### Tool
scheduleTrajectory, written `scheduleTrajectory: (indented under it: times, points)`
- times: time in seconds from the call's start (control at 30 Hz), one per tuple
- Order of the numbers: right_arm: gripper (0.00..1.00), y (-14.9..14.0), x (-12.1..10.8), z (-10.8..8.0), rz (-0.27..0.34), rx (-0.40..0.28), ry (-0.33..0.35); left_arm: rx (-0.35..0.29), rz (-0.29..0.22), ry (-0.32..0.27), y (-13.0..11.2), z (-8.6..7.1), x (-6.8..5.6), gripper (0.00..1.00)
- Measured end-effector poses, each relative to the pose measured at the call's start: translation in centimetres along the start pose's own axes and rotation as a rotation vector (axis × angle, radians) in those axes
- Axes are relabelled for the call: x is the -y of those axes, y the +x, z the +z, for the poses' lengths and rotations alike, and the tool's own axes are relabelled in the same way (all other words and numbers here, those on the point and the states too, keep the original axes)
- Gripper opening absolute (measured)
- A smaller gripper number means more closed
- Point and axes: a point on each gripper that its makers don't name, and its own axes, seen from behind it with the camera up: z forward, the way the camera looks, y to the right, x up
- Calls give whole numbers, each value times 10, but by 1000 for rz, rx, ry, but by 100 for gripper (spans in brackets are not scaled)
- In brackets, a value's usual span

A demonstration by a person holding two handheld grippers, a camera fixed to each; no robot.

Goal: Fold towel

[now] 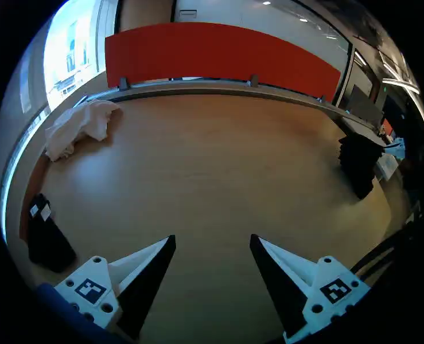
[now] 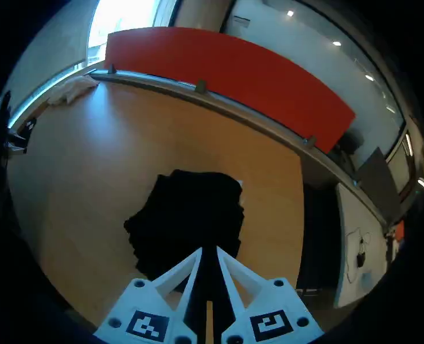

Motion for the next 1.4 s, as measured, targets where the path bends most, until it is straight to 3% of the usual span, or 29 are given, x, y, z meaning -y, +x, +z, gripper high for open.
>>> scheduleTrajectory:
  times: [0.4, 0.87, 1.4]
  points:
    - [2, -44, 0, 6, 67, 65, -7, 7, 12, 3, -2, 1, 1, 96]
    - [2, -87, 8, 29, 146, 128, -6, 19, 17, 15, -8, -2, 2, 96]
    - [2, -107, 9, 47, 216, 156, -5, 26, 24, 23, -10, -3, -1, 96]
